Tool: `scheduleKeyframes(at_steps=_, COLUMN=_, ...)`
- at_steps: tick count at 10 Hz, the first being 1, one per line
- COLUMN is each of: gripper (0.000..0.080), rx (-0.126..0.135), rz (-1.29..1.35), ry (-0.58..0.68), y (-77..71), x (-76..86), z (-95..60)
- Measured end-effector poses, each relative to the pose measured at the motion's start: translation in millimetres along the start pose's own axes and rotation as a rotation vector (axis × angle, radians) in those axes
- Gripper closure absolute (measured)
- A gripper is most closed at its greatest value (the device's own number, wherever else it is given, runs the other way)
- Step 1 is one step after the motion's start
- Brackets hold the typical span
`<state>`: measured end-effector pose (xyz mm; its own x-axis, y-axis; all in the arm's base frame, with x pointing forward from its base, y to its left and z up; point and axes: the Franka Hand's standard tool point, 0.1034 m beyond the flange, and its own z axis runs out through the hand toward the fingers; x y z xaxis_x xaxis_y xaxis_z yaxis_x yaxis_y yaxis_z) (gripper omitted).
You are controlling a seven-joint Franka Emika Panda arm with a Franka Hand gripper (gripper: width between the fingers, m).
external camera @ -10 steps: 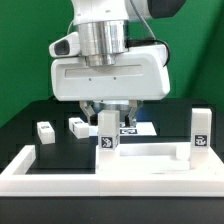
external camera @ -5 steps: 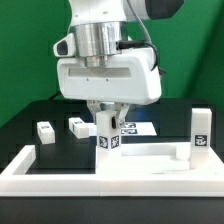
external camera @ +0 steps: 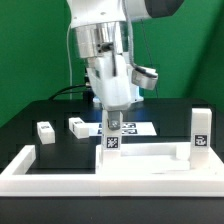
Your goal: Assemble desk
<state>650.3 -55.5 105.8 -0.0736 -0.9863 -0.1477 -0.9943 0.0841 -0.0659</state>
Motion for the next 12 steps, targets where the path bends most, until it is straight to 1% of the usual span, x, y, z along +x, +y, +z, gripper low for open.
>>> scheduleKeyframes(at_steps=1, gripper=0.0506, rx=0.015, rz=0.113, ry=-0.020, y=-1.5, x=0.7, z=0.0)
scheduleKeyframes(at_steps=2, gripper=0.0506, rx=0.022, rz=0.172, ry=-0.029, y=-1.6, x=1.3, z=0.0)
scheduleKeyframes(at_steps=4, gripper=0.0506, rx=0.026, rz=0.203, ry=-0.024, y=-2.2, x=0.1, z=0.0)
scheduleKeyframes(at_steps=5, gripper=0.0506, rx=0.026, rz=0.150, ry=-0.023, y=-2.0, x=-0.2, z=0.3)
scheduleKeyframes(at_steps=6, gripper=0.0319, rx=0.016, rz=-0.034, ry=-0.008, y=-0.9, x=-0.7, z=0.5)
scheduleKeyframes(at_steps=7, gripper=0.0204, rx=0.017, rz=-0.231, ry=-0.006, y=-1.1, x=0.8, z=0.1)
scheduleKeyframes(at_steps=8, gripper=0.0204, rx=0.016, rz=-0.341, ry=-0.003, y=-0.9, x=1.0, z=0.3)
scheduleKeyframes(at_steps=9, gripper=0.0161, rx=0.016, rz=-0.381, ry=-0.002, y=-0.9, x=1.2, z=0.4)
scheduleKeyframes(at_steps=12, gripper=0.0152, rx=0.015, rz=-0.608, ry=0.001, y=-0.8, x=1.9, z=0.3)
